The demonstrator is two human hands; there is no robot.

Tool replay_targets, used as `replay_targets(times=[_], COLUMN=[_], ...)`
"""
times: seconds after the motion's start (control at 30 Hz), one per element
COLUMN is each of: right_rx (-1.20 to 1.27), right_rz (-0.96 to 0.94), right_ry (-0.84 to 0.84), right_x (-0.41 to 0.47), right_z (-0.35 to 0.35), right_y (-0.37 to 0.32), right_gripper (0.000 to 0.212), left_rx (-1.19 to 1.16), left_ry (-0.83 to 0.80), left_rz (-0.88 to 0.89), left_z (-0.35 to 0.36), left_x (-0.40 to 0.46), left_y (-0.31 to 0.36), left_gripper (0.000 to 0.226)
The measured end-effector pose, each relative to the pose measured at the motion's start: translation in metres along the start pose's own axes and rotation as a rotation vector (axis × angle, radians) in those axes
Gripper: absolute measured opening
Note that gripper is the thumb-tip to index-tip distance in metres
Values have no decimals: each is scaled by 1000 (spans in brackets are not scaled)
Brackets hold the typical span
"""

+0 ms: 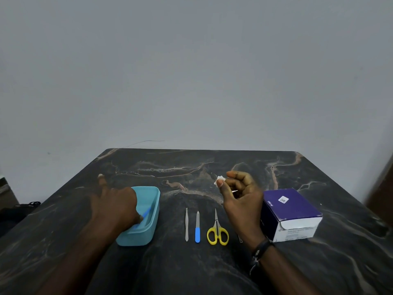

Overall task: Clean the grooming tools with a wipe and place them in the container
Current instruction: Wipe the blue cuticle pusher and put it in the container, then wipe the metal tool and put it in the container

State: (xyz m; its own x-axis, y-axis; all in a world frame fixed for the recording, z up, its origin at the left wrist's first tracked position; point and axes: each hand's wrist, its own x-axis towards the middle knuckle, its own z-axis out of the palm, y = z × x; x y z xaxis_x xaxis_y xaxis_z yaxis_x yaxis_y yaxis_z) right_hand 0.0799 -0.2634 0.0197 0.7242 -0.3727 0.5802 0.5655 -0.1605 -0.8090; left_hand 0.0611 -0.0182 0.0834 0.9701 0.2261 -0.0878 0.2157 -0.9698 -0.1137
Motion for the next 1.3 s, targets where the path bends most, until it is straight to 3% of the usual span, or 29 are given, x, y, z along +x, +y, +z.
replay_targets(times=[0.1, 0.17, 0.23, 0.3, 0.4, 0.5, 0.7, 0.97, 1.13, 1.2, 1.3], right_rx=[-25, -42, -48, -49, -44, -32, -27, -53, -67, -59, -44], right_rz=[-5, -8, -12, -27, -42, -33, -42, -56, -50, -32, -3], right_ry=[-6, -8, -10, -10, -10, -6, -2, 0, 14, 25, 26], right_x=[0, -1, -2, -2, -2, -2, -1, 0, 1, 2, 3], right_z=[1, 1, 2, 2, 2, 1, 2, 2, 1, -1, -2], right_y=[0, 1, 1, -1, -5, -6, -5, -3, -1, 0, 2], right_gripper=[22, 21, 20, 21, 22, 22, 30, 31, 33, 31, 28], left_rx=[-7, -226, -425, -468, -321, -222, -127, -138, -437, -713, -1236], left_ry=[287, 559, 648, 543, 304, 168, 117, 202, 375, 421, 289], left_rz=[64, 208, 337, 366, 304, 291, 307, 324, 317, 407, 524], left_z=[-3, -4, -4, -2, 2, 10, 28, 34, 20, 19, 24], left_x=[-14, -29, -44, -51, -45, -34, -23, -12, 6, 14, 19], left_y=[11, 25, 43, 61, 84, 97, 107, 111, 114, 118, 126], left_gripper=[36, 25, 15, 15, 16, 17, 23, 16, 6, 17, 15])
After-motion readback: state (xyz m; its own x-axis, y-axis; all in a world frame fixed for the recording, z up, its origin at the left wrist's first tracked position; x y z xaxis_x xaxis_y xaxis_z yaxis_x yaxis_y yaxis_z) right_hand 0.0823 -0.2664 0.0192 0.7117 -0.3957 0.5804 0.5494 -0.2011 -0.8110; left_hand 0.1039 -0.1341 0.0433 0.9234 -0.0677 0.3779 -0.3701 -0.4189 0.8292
